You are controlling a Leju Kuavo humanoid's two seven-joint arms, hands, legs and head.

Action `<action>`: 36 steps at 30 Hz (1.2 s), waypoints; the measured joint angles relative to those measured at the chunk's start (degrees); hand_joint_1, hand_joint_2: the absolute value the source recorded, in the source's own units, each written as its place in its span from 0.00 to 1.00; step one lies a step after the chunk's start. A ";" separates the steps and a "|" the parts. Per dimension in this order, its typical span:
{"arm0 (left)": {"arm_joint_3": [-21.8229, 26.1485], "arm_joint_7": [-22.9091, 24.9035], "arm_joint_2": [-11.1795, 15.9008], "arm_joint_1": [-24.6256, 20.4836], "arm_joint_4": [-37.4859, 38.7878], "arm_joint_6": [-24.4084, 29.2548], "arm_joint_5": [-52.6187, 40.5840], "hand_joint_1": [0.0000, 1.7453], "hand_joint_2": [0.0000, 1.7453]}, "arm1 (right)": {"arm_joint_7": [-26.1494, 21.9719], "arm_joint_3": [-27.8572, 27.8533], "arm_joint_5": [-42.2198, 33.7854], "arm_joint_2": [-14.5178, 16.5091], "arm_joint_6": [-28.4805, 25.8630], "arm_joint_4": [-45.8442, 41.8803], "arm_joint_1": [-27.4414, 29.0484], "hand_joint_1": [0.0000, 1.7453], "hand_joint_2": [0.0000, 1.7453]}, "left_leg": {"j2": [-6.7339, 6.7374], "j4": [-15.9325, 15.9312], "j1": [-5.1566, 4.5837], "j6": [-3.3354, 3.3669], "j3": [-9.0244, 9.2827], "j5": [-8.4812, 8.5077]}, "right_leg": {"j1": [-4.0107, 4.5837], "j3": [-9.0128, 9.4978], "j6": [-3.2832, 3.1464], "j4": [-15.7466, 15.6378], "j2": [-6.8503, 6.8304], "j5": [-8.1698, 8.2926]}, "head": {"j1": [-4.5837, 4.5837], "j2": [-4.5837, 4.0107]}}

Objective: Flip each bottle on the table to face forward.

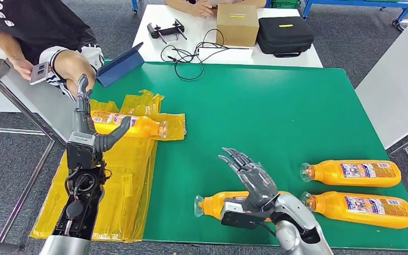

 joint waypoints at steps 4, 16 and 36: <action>-0.22 0.00 0.00 -0.78 0.32 0.42 -0.08 0.00 1.00 | 3.73 2.53 3.86 0.05 0.68 -3.68 3.72 0.00 1.00 | 0.00 -0.01 -0.01 0.00 -0.01 -0.02 | -0.02 -0.01 -0.01 0.00 0.01 -0.02 | 0.02 -0.01; 0.67 0.00 -0.83 -2.18 2.30 0.28 -3.47 0.00 1.00 | -1.30 1.59 4.77 2.74 4.15 -11.84 6.64 0.00 1.00 | 0.03 0.00 -0.03 0.01 0.04 0.01 | -0.05 0.02 0.02 0.00 0.02 0.02 | 0.01 0.00; 3.28 0.41 -2.46 -2.64 2.56 -1.36 -5.49 0.00 1.00 | 15.51 -3.77 18.08 1.96 0.54 -2.33 6.53 0.00 1.00 | 0.02 0.00 -0.03 0.02 0.01 0.00 | -0.05 0.01 0.02 -0.01 0.02 0.02 | 0.01 -0.01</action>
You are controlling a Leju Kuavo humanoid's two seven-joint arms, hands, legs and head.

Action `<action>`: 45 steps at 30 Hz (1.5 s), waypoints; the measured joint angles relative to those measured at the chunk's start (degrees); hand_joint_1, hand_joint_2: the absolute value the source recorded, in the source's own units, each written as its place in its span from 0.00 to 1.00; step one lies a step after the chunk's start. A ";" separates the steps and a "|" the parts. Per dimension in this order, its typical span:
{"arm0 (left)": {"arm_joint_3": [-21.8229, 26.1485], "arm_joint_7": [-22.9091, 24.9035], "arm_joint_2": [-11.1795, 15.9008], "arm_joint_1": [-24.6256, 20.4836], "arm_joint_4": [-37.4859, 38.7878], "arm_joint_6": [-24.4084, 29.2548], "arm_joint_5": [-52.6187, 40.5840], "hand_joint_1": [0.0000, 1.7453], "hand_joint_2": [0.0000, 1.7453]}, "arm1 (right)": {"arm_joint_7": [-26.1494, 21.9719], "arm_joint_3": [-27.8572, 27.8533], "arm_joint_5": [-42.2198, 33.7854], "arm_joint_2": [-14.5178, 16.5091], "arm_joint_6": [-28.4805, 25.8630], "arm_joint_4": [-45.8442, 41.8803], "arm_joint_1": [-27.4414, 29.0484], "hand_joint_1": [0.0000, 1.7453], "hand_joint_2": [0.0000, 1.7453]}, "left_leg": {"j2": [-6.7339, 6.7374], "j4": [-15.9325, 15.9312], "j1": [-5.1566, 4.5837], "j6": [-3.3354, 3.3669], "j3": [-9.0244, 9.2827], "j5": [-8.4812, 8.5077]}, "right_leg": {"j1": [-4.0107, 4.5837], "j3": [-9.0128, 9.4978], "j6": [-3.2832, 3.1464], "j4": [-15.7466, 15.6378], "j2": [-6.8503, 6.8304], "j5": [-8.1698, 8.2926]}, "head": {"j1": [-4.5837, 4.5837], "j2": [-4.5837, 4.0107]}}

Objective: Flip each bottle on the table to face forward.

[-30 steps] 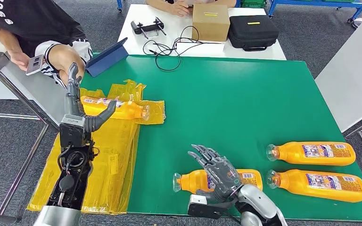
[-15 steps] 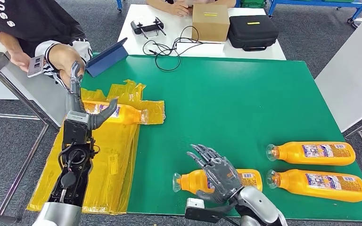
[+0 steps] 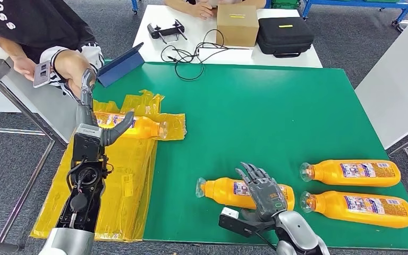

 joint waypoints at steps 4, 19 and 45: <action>0.11 0.18 -0.37 -0.62 0.23 -0.14 -0.31 0.00 1.00 | 0.47 -2.67 1.49 0.47 0.39 1.32 -0.12 0.00 1.00 | 0.00 0.00 0.00 0.00 -0.01 0.00 | 0.00 0.00 0.00 0.00 0.00 0.00 | 0.01 0.00; 1.08 0.58 -0.44 -0.30 0.25 -0.02 -0.33 0.00 1.00 | -0.93 -10.13 3.65 1.08 -1.78 12.79 -4.99 0.95 1.00 | 0.01 0.00 0.00 0.01 0.12 0.00 | 0.00 0.13 0.00 -0.01 0.00 0.00 | 0.01 0.00; 1.96 0.43 -1.14 3.28 -3.00 -1.39 -1.44 0.00 1.00 | -5.19 -20.12 -3.05 8.21 -12.27 16.93 -12.64 1.00 1.00 | -0.01 0.00 -0.02 0.14 0.16 0.11 | -0.01 0.22 0.10 -0.02 -0.01 0.10 | 0.00 0.01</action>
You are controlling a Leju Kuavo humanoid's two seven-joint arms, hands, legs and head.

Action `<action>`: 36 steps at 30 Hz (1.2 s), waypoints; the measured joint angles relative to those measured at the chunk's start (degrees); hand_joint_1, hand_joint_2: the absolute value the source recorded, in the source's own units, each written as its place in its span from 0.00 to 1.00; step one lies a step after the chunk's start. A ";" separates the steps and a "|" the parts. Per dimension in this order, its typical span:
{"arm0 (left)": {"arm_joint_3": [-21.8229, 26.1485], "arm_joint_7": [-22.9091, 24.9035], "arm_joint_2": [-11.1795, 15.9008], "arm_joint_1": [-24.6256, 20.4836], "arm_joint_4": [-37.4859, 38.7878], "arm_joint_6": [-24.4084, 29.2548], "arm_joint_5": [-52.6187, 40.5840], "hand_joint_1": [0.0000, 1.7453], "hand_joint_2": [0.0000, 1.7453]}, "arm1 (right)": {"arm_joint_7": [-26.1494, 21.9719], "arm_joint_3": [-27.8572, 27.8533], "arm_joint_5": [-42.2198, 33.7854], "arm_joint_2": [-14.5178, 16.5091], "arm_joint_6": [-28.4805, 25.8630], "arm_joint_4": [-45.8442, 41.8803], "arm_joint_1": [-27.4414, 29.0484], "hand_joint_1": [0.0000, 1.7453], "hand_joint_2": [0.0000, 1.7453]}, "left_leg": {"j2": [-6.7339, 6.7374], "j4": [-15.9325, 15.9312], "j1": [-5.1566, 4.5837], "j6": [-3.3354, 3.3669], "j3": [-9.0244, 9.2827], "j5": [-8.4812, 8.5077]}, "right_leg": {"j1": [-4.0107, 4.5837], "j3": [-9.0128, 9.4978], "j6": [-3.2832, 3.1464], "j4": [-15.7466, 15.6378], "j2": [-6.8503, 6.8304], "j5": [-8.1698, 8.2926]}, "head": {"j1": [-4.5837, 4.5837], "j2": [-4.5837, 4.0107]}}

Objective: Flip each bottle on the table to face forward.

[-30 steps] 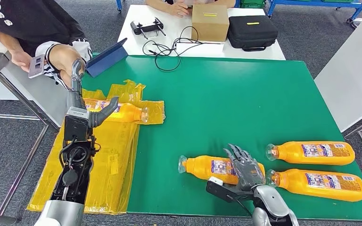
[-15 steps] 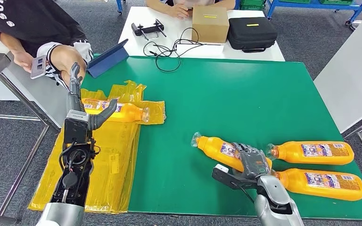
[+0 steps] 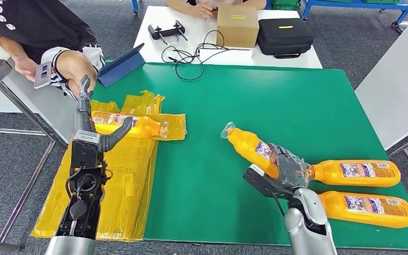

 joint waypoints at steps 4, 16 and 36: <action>-0.02 2.20 -0.13 1.16 -1.91 -4.34 0.34 0.00 1.00 | -4.83 0.03 -7.83 1.37 -7.09 -1.63 -0.31 1.00 1.00 | 0.05 0.00 0.01 -0.01 -0.14 -0.01 | 0.01 -0.14 0.00 0.01 0.02 0.00 | 0.00 -0.01; -6.02 9.58 -0.17 7.36 -12.47 -23.30 7.74 0.00 1.00 | -9.21 7.75 -21.69 4.03 -20.22 -4.69 -1.86 1.00 1.00 | 0.02 -0.01 0.01 -0.01 -0.20 -0.01 | 0.00 -0.19 -0.01 0.01 0.02 -0.02 | 0.01 -0.01; -25.86 16.92 0.05 9.84 -21.01 -29.28 19.26 0.00 1.00 | -12.48 26.66 -25.96 8.41 -29.32 -2.48 -8.05 1.00 1.00 | 0.04 -0.01 0.02 -0.02 -0.20 -0.01 | 0.01 -0.24 -0.02 0.01 0.02 -0.02 | 0.01 -0.01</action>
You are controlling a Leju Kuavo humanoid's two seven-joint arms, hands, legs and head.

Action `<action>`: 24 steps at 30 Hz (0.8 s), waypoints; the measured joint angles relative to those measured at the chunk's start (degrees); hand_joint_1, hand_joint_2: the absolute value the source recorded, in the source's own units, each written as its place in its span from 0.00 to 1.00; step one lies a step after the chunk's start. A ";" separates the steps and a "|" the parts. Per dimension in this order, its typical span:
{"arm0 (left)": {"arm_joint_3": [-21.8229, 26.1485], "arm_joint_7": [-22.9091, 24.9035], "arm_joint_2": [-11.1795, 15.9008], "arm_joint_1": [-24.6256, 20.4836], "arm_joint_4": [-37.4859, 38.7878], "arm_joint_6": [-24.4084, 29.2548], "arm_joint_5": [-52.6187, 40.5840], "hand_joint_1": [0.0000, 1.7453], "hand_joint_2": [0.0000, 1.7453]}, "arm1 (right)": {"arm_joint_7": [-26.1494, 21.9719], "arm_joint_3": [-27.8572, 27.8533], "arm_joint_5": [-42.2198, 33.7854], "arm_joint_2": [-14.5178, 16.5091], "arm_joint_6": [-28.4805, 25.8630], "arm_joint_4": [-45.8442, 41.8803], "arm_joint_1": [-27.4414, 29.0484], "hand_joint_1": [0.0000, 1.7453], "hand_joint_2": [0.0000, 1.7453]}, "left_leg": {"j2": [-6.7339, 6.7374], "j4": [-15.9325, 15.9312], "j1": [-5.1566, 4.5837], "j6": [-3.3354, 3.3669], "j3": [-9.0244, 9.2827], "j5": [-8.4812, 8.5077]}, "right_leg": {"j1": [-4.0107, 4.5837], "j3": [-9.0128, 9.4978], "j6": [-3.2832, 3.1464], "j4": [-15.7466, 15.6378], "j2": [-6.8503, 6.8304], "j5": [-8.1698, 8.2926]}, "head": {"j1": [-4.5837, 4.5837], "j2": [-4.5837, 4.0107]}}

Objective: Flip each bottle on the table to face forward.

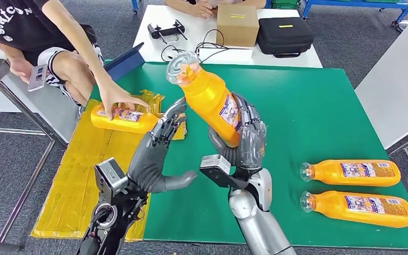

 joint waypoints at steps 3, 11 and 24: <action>-0.51 -0.87 -0.01 -0.96 0.83 0.85 1.55 0.00 1.00 | 0.33 1.63 0.12 1.35 0.52 1.46 -0.80 1.00 1.00 | 0.02 0.00 0.00 0.00 0.01 0.00 | 0.00 0.00 0.00 0.00 0.01 0.00 | -0.01 0.00; 0.02 -2.40 0.02 -2.04 2.81 2.32 4.26 0.00 1.00 | -0.15 4.03 -0.87 3.88 -0.22 7.43 -2.61 1.00 1.00 | 0.04 0.00 0.00 0.00 0.01 0.01 | -0.01 0.00 0.00 0.00 0.02 0.00 | -0.01 0.00; 5.43 -3.11 0.01 -5.04 8.76 3.28 8.91 0.00 1.00 | -5.13 11.95 -3.15 6.60 -2.17 19.23 -5.44 1.00 1.00 | 0.02 0.00 0.02 -0.01 -0.01 0.01 | 0.01 -0.03 -0.01 0.01 0.01 0.00 | 0.02 0.00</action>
